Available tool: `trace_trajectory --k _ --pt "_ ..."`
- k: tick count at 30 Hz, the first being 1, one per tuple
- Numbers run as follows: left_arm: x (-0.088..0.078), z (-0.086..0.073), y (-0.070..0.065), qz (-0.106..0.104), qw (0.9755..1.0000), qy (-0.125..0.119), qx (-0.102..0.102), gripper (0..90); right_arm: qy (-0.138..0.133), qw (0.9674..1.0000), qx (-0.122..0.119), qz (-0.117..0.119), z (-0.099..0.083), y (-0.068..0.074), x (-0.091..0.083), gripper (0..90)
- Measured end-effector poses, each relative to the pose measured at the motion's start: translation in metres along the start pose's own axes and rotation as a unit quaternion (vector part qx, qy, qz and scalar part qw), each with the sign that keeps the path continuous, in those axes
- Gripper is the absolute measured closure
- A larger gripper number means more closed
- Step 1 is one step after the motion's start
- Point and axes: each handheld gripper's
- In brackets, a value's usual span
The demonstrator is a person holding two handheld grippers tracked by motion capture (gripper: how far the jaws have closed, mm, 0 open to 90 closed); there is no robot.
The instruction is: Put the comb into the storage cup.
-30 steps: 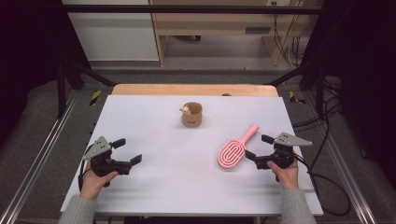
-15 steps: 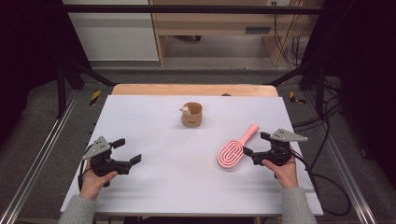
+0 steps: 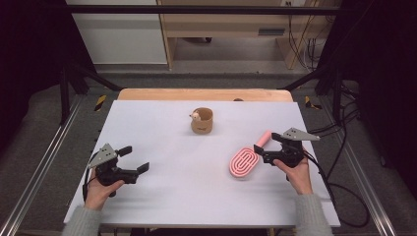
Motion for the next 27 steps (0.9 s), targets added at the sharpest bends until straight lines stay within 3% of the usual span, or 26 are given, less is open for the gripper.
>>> trace_trajectory --k 17,27 --pt "0.001 -0.001 0.0 0.002 1.0 0.002 0.001 2.6 0.04 0.9985 -0.029 -0.025 0.006 -0.002 0.032 24.9" --pt "0.001 -0.001 0.0 0.003 1.0 0.002 0.001 2.6 0.06 0.9969 -0.032 -0.04 0.008 -0.009 0.045 35.1"
Point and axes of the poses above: each handheld gripper's, and its own axes: x roughly forward along the jaws, z roughly out of its top, y roughly to its left, and after that the axes turned 7 degrees about -y, right-handed
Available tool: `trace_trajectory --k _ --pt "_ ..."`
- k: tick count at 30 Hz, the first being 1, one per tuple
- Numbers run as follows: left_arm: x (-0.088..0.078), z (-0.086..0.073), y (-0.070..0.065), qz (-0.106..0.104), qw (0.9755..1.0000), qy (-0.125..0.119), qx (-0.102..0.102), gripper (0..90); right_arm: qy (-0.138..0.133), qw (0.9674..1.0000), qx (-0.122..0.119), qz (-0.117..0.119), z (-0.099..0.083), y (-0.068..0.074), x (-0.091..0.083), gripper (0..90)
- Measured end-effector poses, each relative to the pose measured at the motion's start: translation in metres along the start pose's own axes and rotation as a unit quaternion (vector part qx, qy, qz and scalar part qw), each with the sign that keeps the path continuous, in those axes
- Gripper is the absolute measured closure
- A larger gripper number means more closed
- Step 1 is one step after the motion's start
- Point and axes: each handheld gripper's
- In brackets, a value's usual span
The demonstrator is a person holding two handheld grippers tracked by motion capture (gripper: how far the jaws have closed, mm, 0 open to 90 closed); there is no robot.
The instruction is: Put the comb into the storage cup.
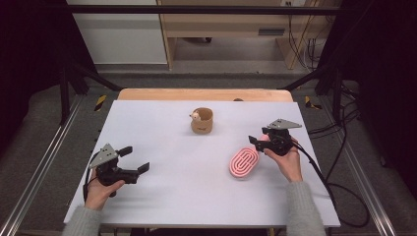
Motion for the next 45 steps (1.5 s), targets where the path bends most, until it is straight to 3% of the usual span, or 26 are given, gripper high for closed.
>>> trace_trajectory --k 16,45 --pt "0.0 0.0 0.0 0.0 1.0 -0.001 0.0 2.7 0.036 0.9988 0.006 -0.034 0.002 -0.017 0.018 55.2" --pt "0.001 -0.001 0.0 0.001 1.0 0.001 0.001 2.9 0.086 0.9949 -0.007 -0.053 -0.008 -0.035 0.04 87.7"
Point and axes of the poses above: each handheld gripper's, and its own axes: x roughly forward along the jaws, z roughly out of its top, y roughly to its left, and after that the axes turned 7 degrees about -y, right-handed
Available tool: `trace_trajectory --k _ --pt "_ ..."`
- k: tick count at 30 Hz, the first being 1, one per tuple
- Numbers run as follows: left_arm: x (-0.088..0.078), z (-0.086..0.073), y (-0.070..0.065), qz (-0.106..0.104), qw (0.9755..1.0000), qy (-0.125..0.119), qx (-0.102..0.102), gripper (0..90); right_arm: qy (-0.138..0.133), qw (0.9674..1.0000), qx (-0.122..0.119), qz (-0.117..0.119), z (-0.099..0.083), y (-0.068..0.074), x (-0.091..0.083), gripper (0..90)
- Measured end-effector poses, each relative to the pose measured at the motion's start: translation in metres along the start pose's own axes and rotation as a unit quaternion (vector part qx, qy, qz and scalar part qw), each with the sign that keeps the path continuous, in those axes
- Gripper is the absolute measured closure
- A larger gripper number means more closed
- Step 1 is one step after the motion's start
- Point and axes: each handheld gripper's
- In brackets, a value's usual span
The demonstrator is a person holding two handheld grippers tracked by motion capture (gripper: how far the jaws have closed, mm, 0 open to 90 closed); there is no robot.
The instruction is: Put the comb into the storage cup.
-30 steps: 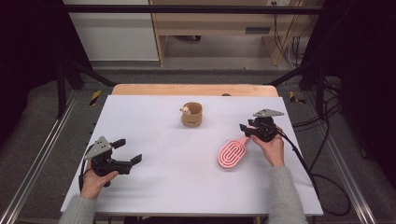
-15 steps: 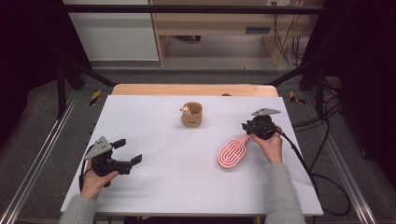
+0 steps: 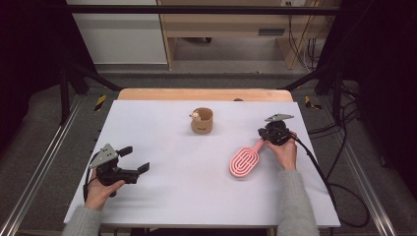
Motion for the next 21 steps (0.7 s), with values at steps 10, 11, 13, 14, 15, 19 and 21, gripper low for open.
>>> trace_trajectory --k 10,11,13,14,15,19,21 --pt "0.0 -0.0001 0.0 0.0 1.0 0.0 0.001 2.9 0.004 1.0 0.004 -0.001 -0.0012 -0.0041 0.0059 90.0" --pt "0.0 -0.0001 0.0 0.0 1.0 0.0 0.001 2.9 0.004 1.0 0.004 -0.001 -0.0012 -0.0041 0.0059 90.0" --pt "0.0001 -0.0002 0.0 0.0 1.0 0.0 0.001 2.9 0.008 1.0 0.002 0.0 -0.0024 -0.0034 0.0077 90.0" --pt "0.0001 -0.0002 0.0 0.0 1.0 0.0 0.001 2.9 0.01 0.9999 0.002 0.0 -0.0026 -0.0032 0.0078 90.0" --pt "0.0001 -0.0002 -0.0001 0.0 1.0 0.0 0.001 2.9 0.012 0.9999 0.003 0.0 -0.0027 -0.003 0.0079 90.0" --pt "0.0001 -0.0002 -0.0001 0.0 1.0 0.0 0.001 2.9 0.017 0.9999 0.001 -0.001 -0.0028 -0.0031 0.0071 90.0" --pt "0.0001 -0.0002 -0.0002 0.0 1.0 0.0 0.001 2.9 0.021 0.9998 -0.002 -0.002 -0.0032 -0.0034 0.0062 90.0"
Point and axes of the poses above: each handheld gripper's, and its own axes: x roughly forward along the jaws, z roughly out of its top, y roughly to its left, and after that the axes turned 7 degrees about -y, right-handed
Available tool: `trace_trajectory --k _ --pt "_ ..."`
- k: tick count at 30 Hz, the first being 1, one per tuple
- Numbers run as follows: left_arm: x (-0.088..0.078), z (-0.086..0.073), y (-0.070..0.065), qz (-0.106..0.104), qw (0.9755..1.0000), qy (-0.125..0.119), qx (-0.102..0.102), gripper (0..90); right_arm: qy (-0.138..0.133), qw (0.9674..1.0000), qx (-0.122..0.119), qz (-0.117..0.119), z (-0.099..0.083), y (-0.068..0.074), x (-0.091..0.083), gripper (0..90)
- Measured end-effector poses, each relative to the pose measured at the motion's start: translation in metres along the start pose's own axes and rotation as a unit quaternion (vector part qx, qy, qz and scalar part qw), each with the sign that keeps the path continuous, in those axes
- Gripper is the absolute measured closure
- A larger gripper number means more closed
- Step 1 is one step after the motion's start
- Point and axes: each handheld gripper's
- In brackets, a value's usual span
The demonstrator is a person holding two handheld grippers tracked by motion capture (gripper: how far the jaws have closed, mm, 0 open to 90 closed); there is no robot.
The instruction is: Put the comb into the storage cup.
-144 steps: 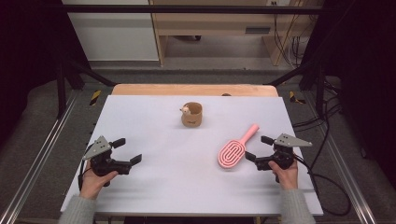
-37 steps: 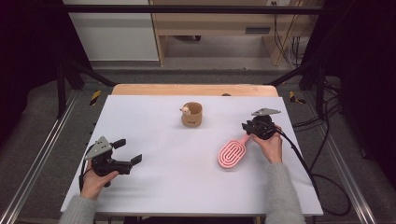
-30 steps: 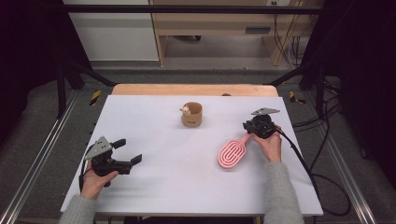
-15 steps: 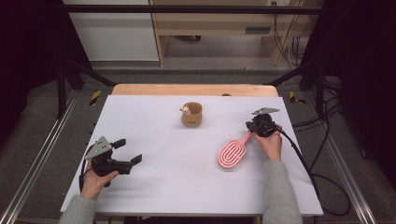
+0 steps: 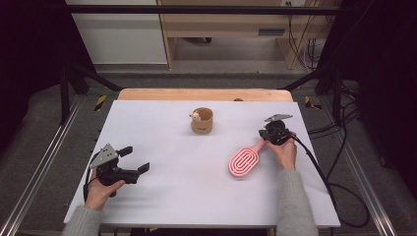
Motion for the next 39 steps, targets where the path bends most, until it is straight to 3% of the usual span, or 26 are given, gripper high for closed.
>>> trace_trajectory --k 13,39 --pt "0.0 0.0 0.0 0.003 1.0 0.001 0.001 3.0 0.015 0.9999 0.0 -0.002 -0.012 -0.002 -0.012 90.0" --pt "0.001 -0.001 -0.001 0.005 1.0 0.002 0.001 2.9 0.018 0.9998 0.004 0.011 -0.029 0.003 -0.038 90.0"
Point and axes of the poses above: each handheld gripper's, and its own axes: x roughly forward along the jaws, z roughly out of its top, y roughly to its left, and after that the axes turned 7 degrees about -y, right-handed
